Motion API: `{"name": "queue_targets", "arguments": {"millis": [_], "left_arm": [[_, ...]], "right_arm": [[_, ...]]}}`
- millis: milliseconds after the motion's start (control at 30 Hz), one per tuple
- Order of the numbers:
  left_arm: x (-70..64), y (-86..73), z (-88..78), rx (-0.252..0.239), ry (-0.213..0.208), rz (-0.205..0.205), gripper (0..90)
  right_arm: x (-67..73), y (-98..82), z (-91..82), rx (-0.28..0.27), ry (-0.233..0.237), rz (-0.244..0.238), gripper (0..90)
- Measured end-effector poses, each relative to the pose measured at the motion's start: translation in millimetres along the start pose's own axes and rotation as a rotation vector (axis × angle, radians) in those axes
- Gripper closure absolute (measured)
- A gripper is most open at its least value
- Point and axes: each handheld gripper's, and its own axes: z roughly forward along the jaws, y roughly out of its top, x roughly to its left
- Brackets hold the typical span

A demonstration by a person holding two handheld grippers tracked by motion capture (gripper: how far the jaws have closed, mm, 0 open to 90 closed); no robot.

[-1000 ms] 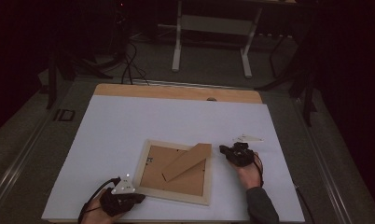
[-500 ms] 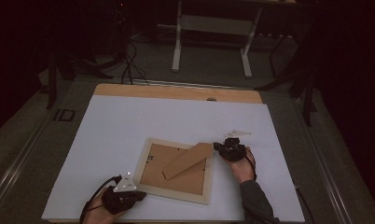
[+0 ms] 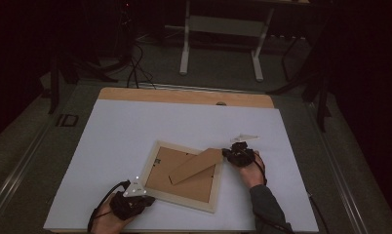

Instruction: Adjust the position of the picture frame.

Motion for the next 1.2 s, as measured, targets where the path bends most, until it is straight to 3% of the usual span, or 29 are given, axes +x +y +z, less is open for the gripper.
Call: {"name": "queue_targets", "arguments": {"millis": [400,767,1200], "left_arm": [[5.8,6.2,3.4,0.007,0.014,-0.026,90.0],[9.6,11.6,8.2,-0.004,0.026,-0.083,90.0],[12.2,18.9,14.7,-0.011,0.042,-0.096,90.0]], "right_arm": [[-0.4,2.1,1.9,0.015,0.017,-0.03,89.5],[1.8,-1.0,0.6,0.031,0.012,-0.063,89.4],[6.9,-4.0,-2.5,0.034,0.01,-0.088,89.5]]}}
